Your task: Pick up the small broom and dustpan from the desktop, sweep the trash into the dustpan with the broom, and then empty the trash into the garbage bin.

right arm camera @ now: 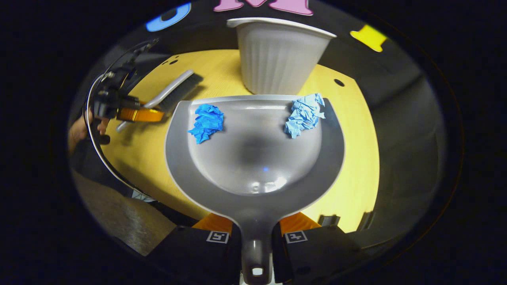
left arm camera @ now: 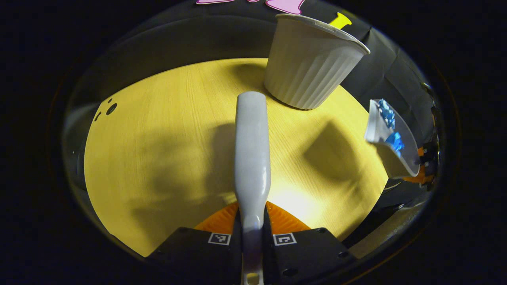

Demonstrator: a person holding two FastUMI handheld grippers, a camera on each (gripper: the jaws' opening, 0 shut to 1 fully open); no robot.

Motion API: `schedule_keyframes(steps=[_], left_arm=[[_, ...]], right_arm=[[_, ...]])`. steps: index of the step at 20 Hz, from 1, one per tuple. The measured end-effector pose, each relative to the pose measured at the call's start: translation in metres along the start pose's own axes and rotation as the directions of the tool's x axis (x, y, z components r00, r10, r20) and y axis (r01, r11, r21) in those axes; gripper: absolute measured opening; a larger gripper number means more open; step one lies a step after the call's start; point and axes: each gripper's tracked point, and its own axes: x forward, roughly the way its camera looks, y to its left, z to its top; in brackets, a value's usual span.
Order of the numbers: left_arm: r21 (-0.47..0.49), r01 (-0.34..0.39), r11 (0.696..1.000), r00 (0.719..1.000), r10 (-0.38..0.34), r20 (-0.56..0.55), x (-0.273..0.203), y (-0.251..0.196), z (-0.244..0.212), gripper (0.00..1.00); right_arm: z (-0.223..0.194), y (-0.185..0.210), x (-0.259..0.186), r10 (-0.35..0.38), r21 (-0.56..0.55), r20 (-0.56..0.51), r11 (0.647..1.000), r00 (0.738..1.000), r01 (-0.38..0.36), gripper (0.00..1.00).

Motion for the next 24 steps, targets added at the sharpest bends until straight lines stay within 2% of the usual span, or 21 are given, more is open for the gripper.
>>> schedule_keyframes(steps=[3, 4, 5, 7, 10, 16, 18, 20, 24], left_arm=[[0.004, -0.009, 1.000, 1.000, 0.009, -0.006, -0.002, -0.001, -0.009, 0.24], [0.009, -0.014, 1.000, 1.000, 0.014, -0.007, -0.003, 0.002, -0.012, 0.28], [0.012, -0.018, 1.000, 1.000, 0.018, -0.007, -0.004, 0.005, -0.017, 0.25], [0.009, -0.026, 1.000, 1.000, 0.026, -0.010, -0.010, 0.013, -0.026, 0.25], [0.006, -0.027, 1.000, 1.000, 0.027, -0.014, -0.011, 0.016, -0.033, 0.24], [0.010, -0.028, 1.000, 1.000, 0.028, 0.000, -0.011, 0.021, -0.035, 0.24], [0.013, -0.021, 1.000, 1.000, 0.021, 0.000, -0.013, 0.020, -0.036, 0.28], [0.017, -0.023, 1.000, 1.000, 0.023, -0.002, -0.015, 0.021, -0.038, 0.25], [0.009, -0.030, 1.000, 1.000, 0.030, -0.003, -0.013, 0.020, -0.041, 0.24]], right_arm=[[0.015, 0.000, -0.009, -0.033, 0.085, 0.012, 0.996, 0.999, 0.031, 0.36], [0.021, 0.000, -0.011, -0.037, 0.111, 0.017, 0.993, 0.999, 0.035, 0.36], [0.026, 0.000, -0.009, -0.041, 0.127, 0.020, 0.991, 0.999, 0.038, 0.36], [0.033, 0.001, -0.007, -0.045, 0.138, 0.017, 0.990, 0.999, 0.042, 0.36], [0.031, 0.000, -0.013, -0.068, 0.111, 0.017, 0.992, 0.998, 0.065, 0.36], [0.035, -0.004, -0.018, -0.040, 0.137, 0.036, 0.990, 0.999, 0.034, 0.36], [0.034, -0.001, -0.011, -0.063, 0.126, 0.043, 0.990, 0.997, 0.057, 0.36], [0.028, 0.002, -0.005, -0.095, 0.095, 0.038, 0.991, 0.995, 0.091, 0.36], [0.021, 0.000, 0.006, -0.150, 0.010, -0.002, 0.989, 0.989, 0.150, 0.36]])
